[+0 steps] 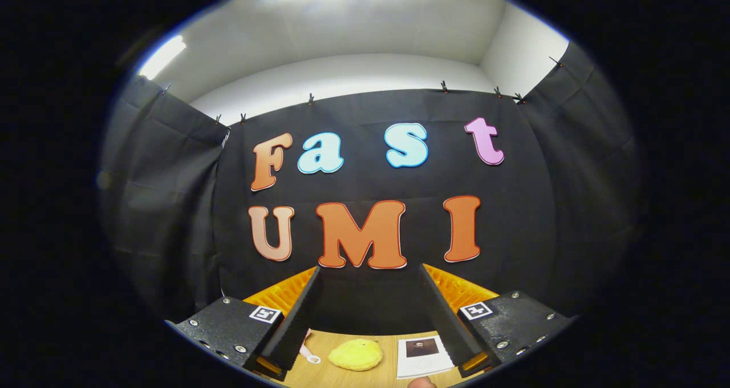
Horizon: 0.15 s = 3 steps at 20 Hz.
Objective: Open the storage box then place both shoes into the box .Put the left shoe in first, then the right shoe, with the right side of both shoes facing outward in a uniform manner.
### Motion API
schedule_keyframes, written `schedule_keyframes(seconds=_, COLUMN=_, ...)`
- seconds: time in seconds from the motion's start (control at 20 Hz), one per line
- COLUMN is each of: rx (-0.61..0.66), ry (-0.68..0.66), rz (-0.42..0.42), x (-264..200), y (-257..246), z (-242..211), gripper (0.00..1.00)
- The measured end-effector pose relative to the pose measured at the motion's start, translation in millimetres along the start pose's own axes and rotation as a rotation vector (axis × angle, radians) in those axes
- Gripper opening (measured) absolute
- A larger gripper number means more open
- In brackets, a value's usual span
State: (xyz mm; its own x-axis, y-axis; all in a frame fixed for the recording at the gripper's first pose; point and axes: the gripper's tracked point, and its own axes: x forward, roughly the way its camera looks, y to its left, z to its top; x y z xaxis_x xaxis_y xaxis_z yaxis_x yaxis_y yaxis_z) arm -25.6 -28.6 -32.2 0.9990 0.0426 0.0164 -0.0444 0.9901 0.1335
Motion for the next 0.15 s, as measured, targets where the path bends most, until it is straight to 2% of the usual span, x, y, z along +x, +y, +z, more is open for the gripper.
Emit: schedule_keyframes(seconds=0.15, rx=-0.002, ry=-0.023, rz=0.001, x=4.2, y=2.6, z=11.5, gripper=0.98)
